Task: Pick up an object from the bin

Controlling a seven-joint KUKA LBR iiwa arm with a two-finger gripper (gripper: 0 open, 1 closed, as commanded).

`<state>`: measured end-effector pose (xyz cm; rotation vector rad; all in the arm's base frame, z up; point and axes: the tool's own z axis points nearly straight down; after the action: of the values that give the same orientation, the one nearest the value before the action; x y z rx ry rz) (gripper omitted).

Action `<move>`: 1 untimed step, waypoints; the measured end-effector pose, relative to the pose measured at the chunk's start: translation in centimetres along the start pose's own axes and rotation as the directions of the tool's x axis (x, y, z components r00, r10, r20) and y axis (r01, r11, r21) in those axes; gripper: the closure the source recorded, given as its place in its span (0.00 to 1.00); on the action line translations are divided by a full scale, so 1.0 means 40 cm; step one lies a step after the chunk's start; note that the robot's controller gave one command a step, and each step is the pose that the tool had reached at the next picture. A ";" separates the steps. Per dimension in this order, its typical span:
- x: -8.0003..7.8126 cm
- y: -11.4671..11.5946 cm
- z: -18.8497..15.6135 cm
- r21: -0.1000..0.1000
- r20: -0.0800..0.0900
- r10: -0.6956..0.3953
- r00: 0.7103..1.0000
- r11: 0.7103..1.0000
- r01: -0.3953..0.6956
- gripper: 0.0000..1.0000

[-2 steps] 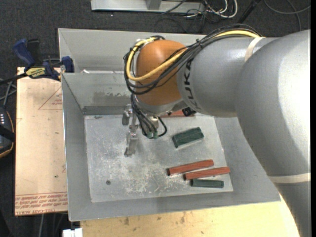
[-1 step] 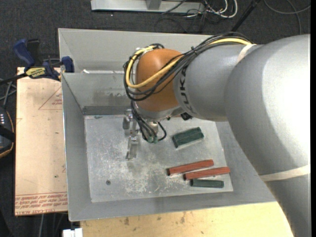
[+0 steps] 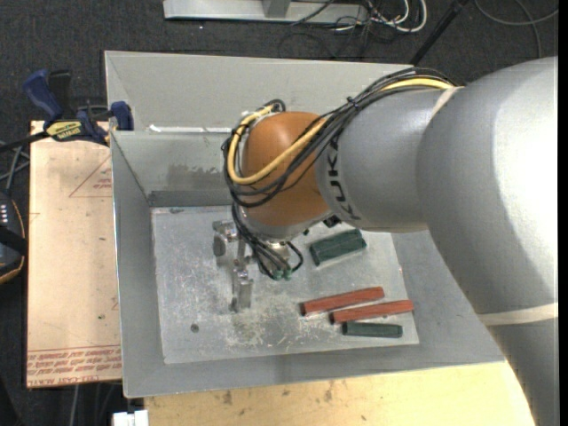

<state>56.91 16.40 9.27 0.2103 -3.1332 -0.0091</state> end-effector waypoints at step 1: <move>0.025 -0.146 -0.090 0.004 -0.001 -0.018 1.000 1.000 0.018 0.00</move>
Offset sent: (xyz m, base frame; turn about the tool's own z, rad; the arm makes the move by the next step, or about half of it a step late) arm -0.0396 0.0198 -0.0183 -0.2510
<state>56.71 10.46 12.83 0.2381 -3.1311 -0.0023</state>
